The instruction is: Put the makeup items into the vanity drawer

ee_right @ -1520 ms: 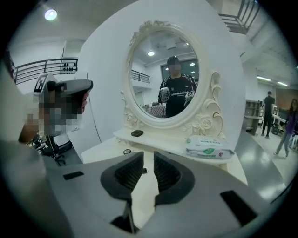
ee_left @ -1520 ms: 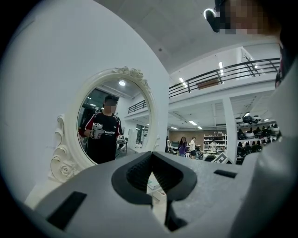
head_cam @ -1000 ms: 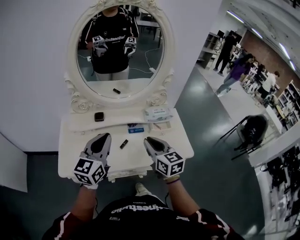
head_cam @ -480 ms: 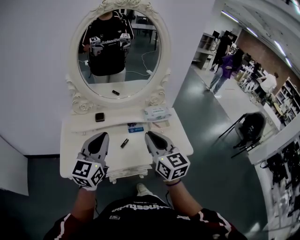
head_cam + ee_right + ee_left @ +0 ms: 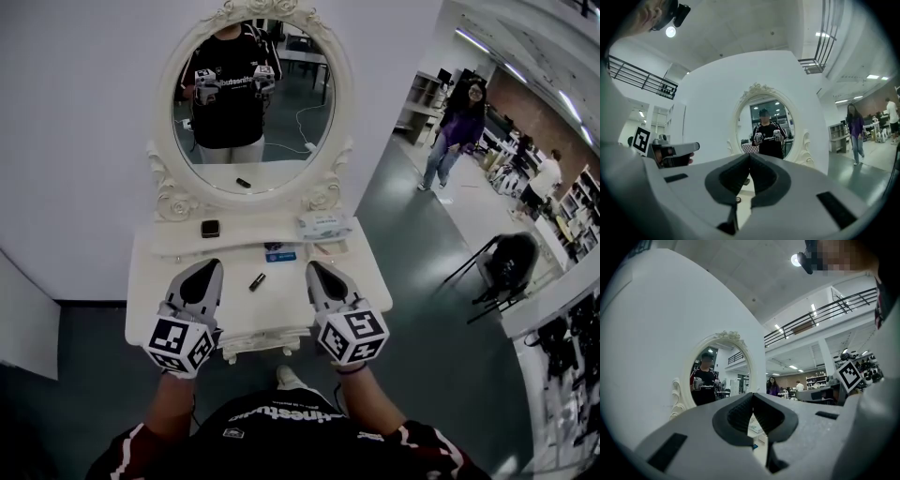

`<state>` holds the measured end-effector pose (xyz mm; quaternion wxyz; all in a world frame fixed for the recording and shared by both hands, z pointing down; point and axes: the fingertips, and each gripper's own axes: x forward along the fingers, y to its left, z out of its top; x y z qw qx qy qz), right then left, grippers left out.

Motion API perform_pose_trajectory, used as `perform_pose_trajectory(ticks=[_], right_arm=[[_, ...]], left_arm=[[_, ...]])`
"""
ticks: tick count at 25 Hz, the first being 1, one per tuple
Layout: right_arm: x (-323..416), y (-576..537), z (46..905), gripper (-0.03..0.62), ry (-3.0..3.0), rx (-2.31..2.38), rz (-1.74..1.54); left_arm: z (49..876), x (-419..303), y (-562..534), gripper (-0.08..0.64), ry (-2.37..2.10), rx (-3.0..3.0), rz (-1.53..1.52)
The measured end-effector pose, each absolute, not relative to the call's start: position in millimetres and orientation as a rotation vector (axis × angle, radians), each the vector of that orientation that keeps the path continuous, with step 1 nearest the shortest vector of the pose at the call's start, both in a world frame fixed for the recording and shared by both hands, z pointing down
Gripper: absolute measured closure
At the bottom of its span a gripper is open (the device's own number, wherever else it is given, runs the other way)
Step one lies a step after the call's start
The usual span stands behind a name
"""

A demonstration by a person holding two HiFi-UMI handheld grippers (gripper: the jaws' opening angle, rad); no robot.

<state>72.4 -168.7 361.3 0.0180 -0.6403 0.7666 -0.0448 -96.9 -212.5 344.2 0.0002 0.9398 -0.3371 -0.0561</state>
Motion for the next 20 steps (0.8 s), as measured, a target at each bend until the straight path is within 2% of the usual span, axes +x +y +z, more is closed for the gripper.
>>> perform_pose_trajectory(ticks=[20], right_arm=[[97.2, -155.2, 365.6, 0.591, 2.287, -2.115, -0.159]], left_arm=[[345.2, -84.3, -210.1, 0.555, -1.025, 2.963, -0.181]])
